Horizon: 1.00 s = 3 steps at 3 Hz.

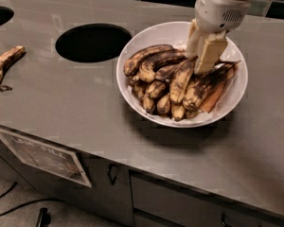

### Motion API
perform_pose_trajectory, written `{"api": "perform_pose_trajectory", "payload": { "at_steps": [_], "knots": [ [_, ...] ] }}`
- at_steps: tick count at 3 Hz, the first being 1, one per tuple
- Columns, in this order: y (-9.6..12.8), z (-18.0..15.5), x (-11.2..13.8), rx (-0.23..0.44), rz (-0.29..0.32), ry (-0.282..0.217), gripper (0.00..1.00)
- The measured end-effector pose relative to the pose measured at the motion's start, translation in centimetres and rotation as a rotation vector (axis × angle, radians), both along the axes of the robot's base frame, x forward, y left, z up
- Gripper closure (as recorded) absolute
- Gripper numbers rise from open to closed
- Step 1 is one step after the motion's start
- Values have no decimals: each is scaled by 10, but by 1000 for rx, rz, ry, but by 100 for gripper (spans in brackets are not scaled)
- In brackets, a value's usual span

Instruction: Pick banana from white bowl

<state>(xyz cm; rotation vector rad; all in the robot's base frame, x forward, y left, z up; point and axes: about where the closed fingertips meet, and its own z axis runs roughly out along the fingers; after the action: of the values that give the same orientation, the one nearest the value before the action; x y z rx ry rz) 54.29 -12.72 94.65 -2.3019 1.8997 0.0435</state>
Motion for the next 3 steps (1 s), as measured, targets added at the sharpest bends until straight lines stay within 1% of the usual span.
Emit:
{"api": "perform_pose_trajectory", "payload": {
  "at_steps": [2,3],
  "knots": [
    [0,4,-2,-4,2,-5,54],
    [0,4,-2,-4,2,-5,67]
  ]
}}
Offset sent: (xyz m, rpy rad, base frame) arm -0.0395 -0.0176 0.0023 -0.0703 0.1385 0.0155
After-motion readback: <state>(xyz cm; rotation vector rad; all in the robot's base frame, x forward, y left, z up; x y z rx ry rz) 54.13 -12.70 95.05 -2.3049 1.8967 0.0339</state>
